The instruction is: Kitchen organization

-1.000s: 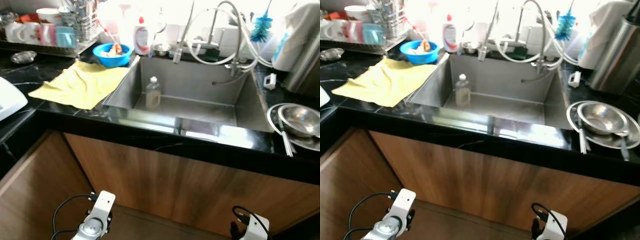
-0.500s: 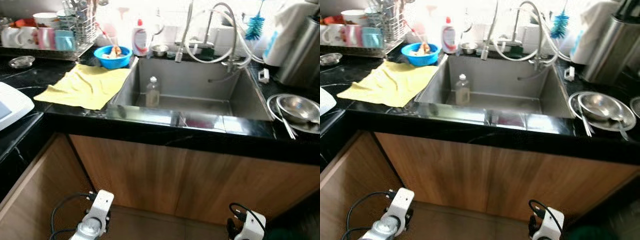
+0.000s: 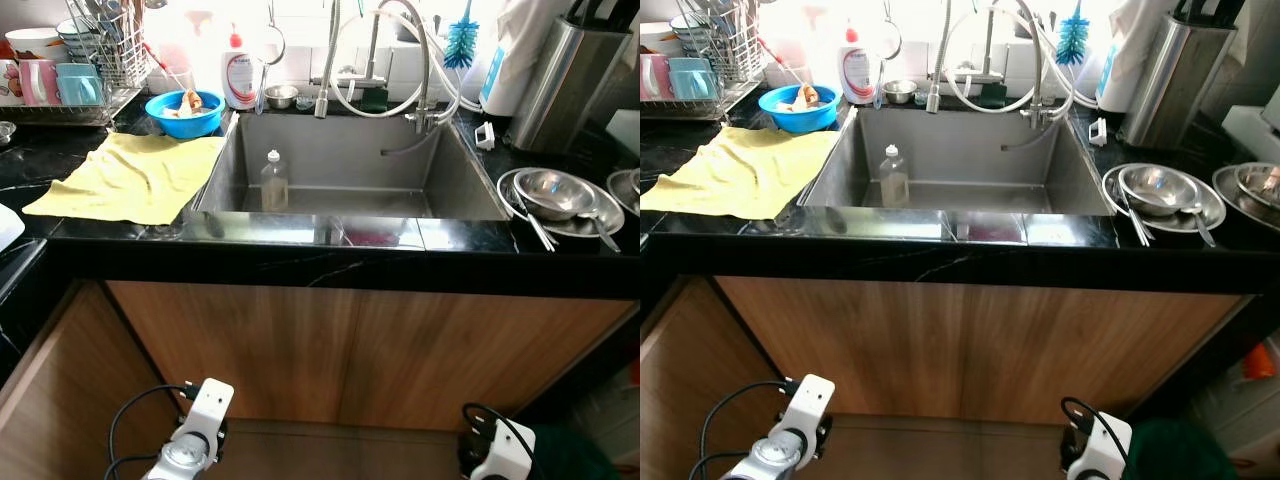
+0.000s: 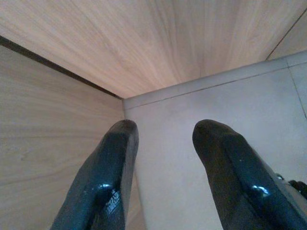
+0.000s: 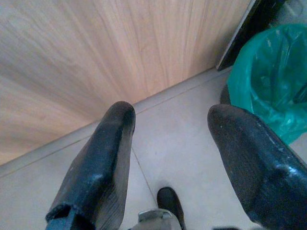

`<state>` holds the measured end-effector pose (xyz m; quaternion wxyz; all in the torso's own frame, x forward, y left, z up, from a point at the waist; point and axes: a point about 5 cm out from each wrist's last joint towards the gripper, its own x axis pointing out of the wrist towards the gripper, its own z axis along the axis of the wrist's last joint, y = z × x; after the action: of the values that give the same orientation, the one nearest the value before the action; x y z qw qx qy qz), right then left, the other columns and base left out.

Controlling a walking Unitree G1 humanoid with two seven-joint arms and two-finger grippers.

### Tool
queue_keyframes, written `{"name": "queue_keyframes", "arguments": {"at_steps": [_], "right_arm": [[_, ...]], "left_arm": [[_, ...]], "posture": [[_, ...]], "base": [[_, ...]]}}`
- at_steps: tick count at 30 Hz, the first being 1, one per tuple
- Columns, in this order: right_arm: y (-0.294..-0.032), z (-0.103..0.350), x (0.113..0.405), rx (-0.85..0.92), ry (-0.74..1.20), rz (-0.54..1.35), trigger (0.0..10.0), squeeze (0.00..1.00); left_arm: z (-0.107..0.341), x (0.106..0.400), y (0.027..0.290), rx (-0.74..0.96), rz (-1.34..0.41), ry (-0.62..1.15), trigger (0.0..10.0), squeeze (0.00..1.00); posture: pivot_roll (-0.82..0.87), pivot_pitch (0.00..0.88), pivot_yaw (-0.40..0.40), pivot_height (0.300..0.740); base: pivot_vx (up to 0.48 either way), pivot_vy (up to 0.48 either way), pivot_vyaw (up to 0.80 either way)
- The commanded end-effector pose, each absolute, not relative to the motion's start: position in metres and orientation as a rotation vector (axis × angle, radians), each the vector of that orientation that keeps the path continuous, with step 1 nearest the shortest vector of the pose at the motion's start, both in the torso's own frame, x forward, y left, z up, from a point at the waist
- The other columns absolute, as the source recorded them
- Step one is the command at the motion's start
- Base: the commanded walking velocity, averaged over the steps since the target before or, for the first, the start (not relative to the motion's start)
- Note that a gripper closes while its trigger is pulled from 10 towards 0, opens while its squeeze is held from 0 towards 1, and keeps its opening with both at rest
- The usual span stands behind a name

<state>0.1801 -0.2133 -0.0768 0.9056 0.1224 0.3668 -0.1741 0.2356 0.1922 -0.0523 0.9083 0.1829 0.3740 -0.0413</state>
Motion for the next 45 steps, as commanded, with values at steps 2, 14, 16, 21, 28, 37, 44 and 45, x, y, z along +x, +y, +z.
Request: {"name": "queue_keyframes", "arguments": {"at_steps": [2, 14, 16, 21, 28, 37, 44, 45], "right_arm": [[-0.2164, -0.0766, 0.1794, 0.251, 0.758, -0.371, 10.0, 0.0], [-0.2155, -0.0772, 0.179, 0.248, 0.763, -0.364, 10.0, 0.0], [-0.2156, -0.077, 0.1793, 0.249, 0.762, -0.363, 10.0, 0.0], [-0.2153, -0.077, 0.1795, 0.251, 0.763, -0.362, 10.0, 0.0], [-0.2155, -0.0772, 0.1791, 0.253, 0.763, -0.364, 10.0, 0.0], [-0.2151, -0.0765, 0.1801, 0.248, 0.754, -0.353, 10.0, 0.0], [-0.2137, -0.0743, 0.1837, 0.213, 0.737, -0.307, 10.0, 0.0], [-0.2134, -0.0742, 0.184, 0.211, 0.736, -0.306, 10.0, 0.0]], "left_arm": [[-0.052, 0.237, 0.1878, 0.39, -0.105, 0.766, 10.0, 0.0], [-0.0515, 0.2382, 0.1871, 0.385, -0.095, 0.769, 10.0, 0.0], [-0.0514, 0.2383, 0.1873, 0.385, -0.095, 0.769, 10.0, 0.0], [-0.0502, 0.2395, 0.1874, 0.401, -0.103, 0.752, 10.0, 0.0], [-0.0483, 0.2419, 0.1867, 0.398, -0.103, 0.738, 10.0, 0.0], [-0.0475, 0.2436, 0.1829, 0.387, -0.116, 0.729, 10.0, 0.0], [-0.0491, 0.2417, 0.1837, 0.396, -0.11, 0.744, 10.0, 0.0], [-0.0491, 0.2416, 0.1837, 0.397, -0.11, 0.744, 10.0, 0.0]], "posture": [[-0.03, 0.0, -0.002, 0.74], [-0.03, 0.0, -0.001, 0.74], [-0.03, 0.0, 0.0, 0.74], [-0.02, 0.0, 0.001, 0.74], [-0.02, 0.0, 0.002, 0.74], [-0.02, 0.0, 0.001, 0.74], [-0.02, 0.0, 0.001, 0.74], [-0.02, 0.0, 0.001, 0.74]], "base": [[0.0, 0.0, 0.0], [0.0, 0.2, 0.0], [0.0, 0.48, 0.0], [0.0, 0.249, 0.0], [0.0, 0.0, 0.0], [0.0, 0.0, 0.0], [0.147, 0.0, 0.23], [0.262, 0.0, 0.8]]}}
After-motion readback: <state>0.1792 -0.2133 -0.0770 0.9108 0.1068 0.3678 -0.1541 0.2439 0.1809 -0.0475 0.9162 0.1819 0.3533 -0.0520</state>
